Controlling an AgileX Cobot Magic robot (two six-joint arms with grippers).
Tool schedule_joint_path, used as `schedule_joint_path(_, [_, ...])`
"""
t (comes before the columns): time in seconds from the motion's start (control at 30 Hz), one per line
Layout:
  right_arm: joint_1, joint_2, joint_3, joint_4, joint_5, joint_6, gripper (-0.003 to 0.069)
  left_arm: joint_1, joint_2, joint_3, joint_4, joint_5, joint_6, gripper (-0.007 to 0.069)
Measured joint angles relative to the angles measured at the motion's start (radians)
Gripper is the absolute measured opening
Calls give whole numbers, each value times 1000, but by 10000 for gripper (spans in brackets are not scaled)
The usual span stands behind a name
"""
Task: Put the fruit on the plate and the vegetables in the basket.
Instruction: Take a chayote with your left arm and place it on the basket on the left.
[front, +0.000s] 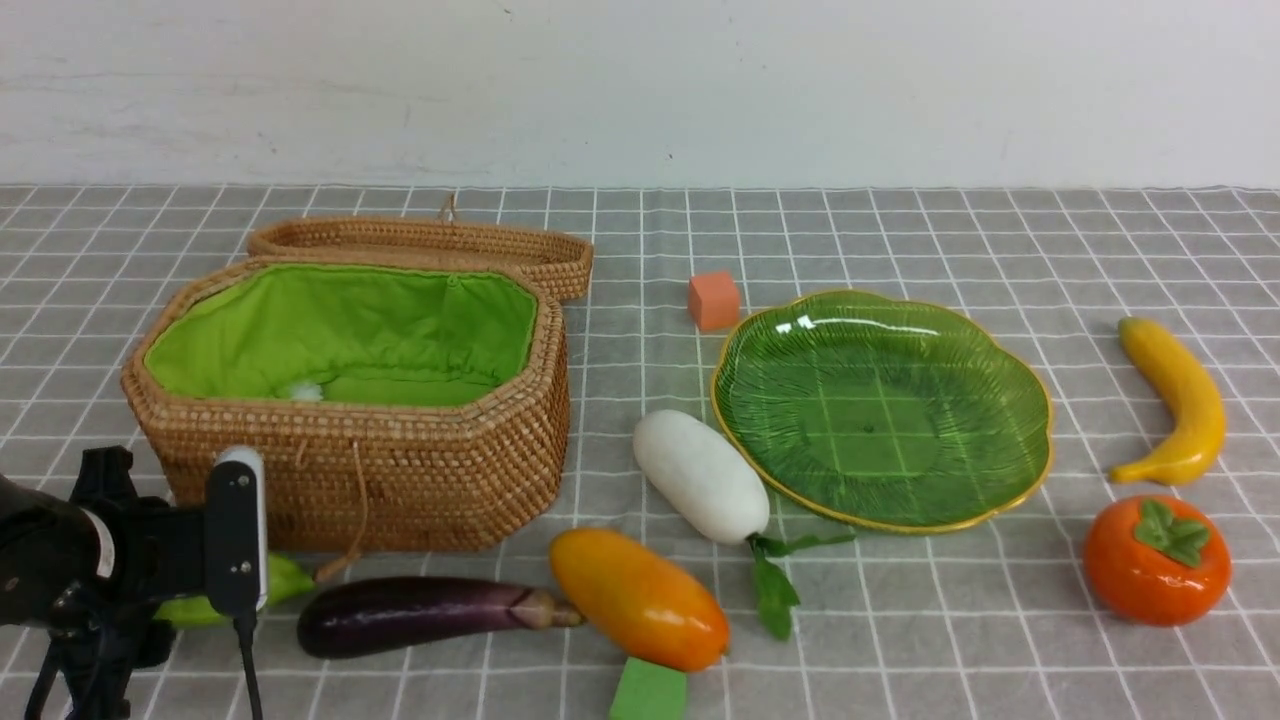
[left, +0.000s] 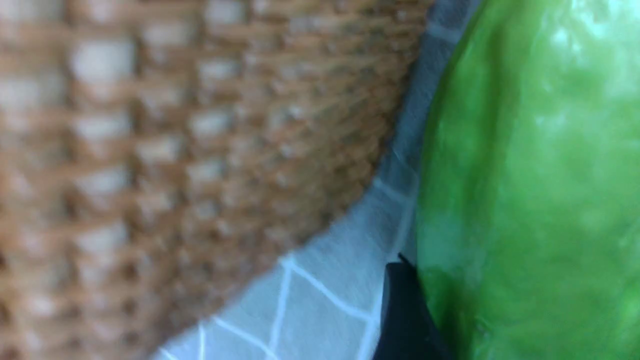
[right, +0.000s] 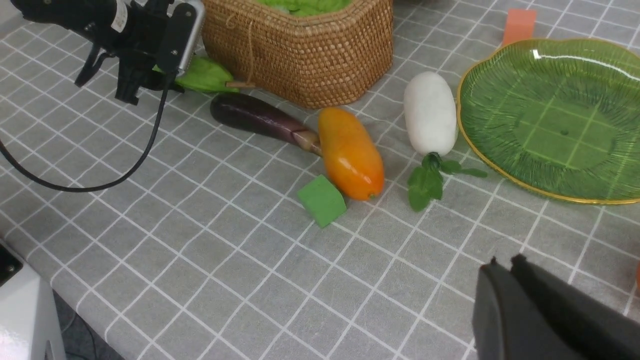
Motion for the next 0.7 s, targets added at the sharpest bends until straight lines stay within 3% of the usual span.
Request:
schedule_joint_path(0.3, [0, 0, 0, 0, 0, 0, 37, 0, -125, 1, -133, 168, 0, 414])
schedule_joint_path(0.5, [0, 0, 0, 0, 0, 0, 41, -4, -218, 2, -332, 315, 16, 414])
schedule_joint_path(0.7, [0, 0, 0, 0, -31, 0, 47, -117, -357, 2, -408, 493, 26, 414])
